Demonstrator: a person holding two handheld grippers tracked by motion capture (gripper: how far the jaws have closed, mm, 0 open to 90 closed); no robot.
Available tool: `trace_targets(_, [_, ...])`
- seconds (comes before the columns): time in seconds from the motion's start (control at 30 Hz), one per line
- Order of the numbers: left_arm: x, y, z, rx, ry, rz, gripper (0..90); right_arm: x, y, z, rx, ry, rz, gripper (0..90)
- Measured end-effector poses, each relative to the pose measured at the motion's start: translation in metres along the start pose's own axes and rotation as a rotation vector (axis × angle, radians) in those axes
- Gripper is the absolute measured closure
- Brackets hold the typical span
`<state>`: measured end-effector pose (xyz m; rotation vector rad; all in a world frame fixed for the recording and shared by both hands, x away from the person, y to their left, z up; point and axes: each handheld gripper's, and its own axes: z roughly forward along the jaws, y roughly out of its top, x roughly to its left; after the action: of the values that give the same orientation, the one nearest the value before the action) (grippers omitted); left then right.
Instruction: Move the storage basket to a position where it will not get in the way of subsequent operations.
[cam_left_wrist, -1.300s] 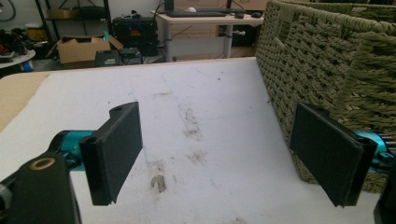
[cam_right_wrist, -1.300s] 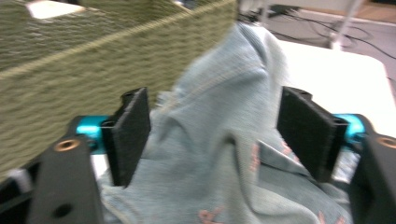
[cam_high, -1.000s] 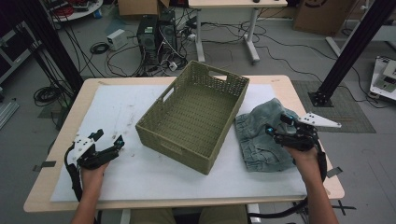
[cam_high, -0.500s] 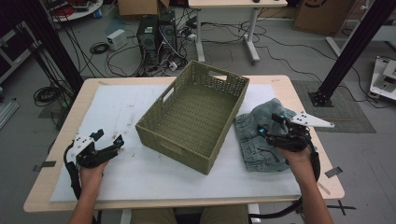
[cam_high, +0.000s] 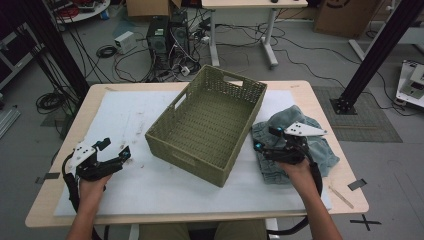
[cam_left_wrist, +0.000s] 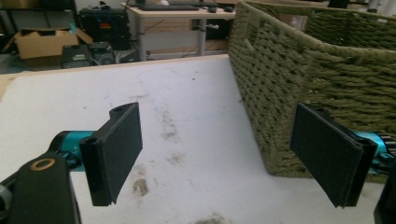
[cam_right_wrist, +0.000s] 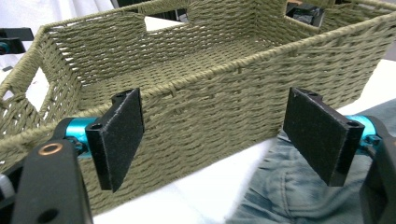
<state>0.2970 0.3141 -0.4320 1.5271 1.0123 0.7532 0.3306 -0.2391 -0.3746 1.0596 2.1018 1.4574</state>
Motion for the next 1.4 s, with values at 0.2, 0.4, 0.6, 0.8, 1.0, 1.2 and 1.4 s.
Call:
trace_targets(0.2, [-0.009, 0.003, 0.008, 0.011, -0.073, 0.019, 17.4, 0.009, 0.000, 0.016, 0.033, 0.014, 0.015, 20.8])
trace_targets(0.4, [-0.016, 0.004, 0.012, 0.016, -0.109, 0.029, 17.7, 0.017, 0.002, 0.035, 0.063, 0.047, 0.021, 20.8])
trace_targets(0.6, [-0.018, 0.001, 0.015, 0.031, -0.124, 0.030, 17.7, 0.013, 0.004, 0.036, 0.058, 0.069, 0.064, 20.2])
trace_targets(0.8, [-0.022, 0.000, 0.019, 0.044, -0.151, 0.038, 17.7, 0.010, 0.008, 0.038, 0.077, 0.089, 0.061, 18.6])
trace_targets(1.0, [-0.022, 0.001, 0.021, 0.041, -0.160, 0.036, 17.7, 0.010, 0.015, 0.044, 0.103, 0.087, 0.039, 18.3])
trace_targets(1.2, [-0.025, 0.007, 0.027, 0.044, -0.182, 0.049, 17.7, 0.014, 0.026, 0.044, 0.115, 0.011, 0.072, 25.3])
trace_targets(1.4, [-0.033, 0.010, 0.039, 0.058, -0.219, 0.067, 17.9, 0.020, 0.032, 0.058, 0.169, -0.036, 0.110, 26.0])
